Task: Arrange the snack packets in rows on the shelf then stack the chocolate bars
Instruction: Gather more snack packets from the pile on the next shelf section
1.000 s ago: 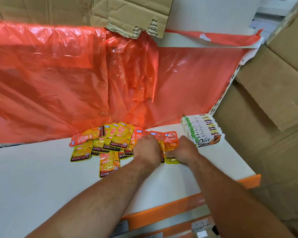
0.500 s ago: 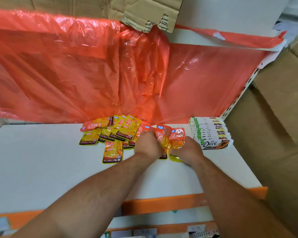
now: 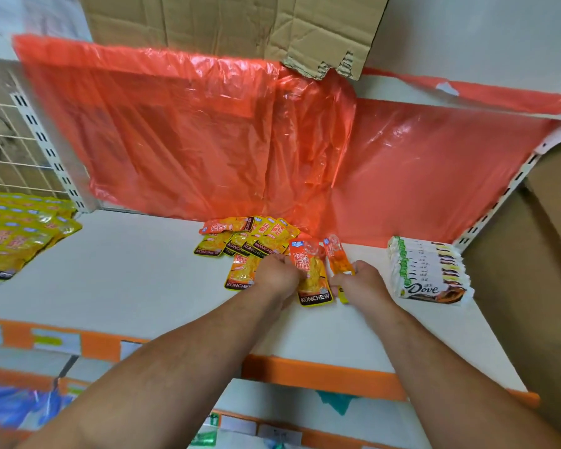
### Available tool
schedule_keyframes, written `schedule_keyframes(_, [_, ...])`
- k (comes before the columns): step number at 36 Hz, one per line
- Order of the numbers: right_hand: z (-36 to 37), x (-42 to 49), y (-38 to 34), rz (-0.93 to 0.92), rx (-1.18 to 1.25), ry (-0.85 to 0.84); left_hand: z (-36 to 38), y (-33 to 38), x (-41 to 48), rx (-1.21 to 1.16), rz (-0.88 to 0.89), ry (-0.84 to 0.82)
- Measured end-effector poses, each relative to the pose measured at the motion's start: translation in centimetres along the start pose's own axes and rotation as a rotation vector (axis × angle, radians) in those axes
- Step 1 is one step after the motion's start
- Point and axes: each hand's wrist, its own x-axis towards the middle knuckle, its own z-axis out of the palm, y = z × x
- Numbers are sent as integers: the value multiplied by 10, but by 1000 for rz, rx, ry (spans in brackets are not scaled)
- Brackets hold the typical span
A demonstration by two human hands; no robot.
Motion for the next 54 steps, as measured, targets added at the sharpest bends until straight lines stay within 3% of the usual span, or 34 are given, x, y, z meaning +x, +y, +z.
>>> schedule_keyframes(7, [2,-11,-3,-35,158,-113,-6,5,-21,-243,-41,-74])
schedule_keyframes(14, [11,-9,1,-93,121,22,-25,1,-30,-297,-66,-94])
schedule_keyframes(27, [79,-19,-35,-136,130,-197,-109,-13,-36,-413,-59,-5])
schedule_keyframes(35, [162,-38,-76,-167,71,-257,-205,-48,-22,-472,-88,114])
schedule_keyframes(54, [424,-150,-202,-248,55,-514,-504,-129,-32,-347,-16,332])
